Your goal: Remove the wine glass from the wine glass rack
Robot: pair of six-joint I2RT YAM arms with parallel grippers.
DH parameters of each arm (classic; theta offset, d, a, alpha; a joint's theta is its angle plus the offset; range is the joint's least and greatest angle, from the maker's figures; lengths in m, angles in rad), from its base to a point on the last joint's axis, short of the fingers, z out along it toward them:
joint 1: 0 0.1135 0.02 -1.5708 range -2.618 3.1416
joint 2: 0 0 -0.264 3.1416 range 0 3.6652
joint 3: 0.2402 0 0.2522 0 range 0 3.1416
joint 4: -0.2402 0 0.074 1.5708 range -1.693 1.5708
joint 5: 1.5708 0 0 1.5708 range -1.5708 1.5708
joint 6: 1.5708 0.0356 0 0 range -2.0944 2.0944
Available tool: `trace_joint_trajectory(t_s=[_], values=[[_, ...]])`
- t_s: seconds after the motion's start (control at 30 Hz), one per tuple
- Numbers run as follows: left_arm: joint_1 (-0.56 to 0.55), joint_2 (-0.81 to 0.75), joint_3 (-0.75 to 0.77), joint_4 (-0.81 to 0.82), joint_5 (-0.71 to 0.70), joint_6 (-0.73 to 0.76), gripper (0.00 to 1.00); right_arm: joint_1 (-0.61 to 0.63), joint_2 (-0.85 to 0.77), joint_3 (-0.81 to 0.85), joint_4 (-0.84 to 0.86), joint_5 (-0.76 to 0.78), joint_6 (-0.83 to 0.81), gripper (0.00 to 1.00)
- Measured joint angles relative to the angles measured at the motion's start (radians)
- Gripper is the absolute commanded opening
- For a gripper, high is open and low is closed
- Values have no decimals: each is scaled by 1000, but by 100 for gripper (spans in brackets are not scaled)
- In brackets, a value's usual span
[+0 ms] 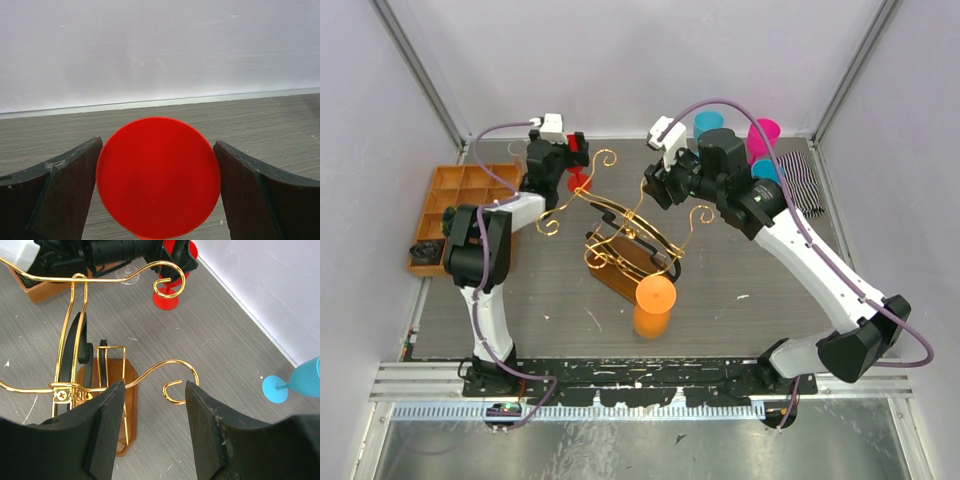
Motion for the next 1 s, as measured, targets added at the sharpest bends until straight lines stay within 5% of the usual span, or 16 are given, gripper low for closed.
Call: trace_joint_trajectory(t_s=[0.33, 1.0], values=[[126, -72, 0, -91, 208, -113, 98, -6, 9, 1, 0, -16, 3, 57], [122, -161, 18, -172, 330, -231, 98, -17, 17, 2, 0, -47, 15, 57]])
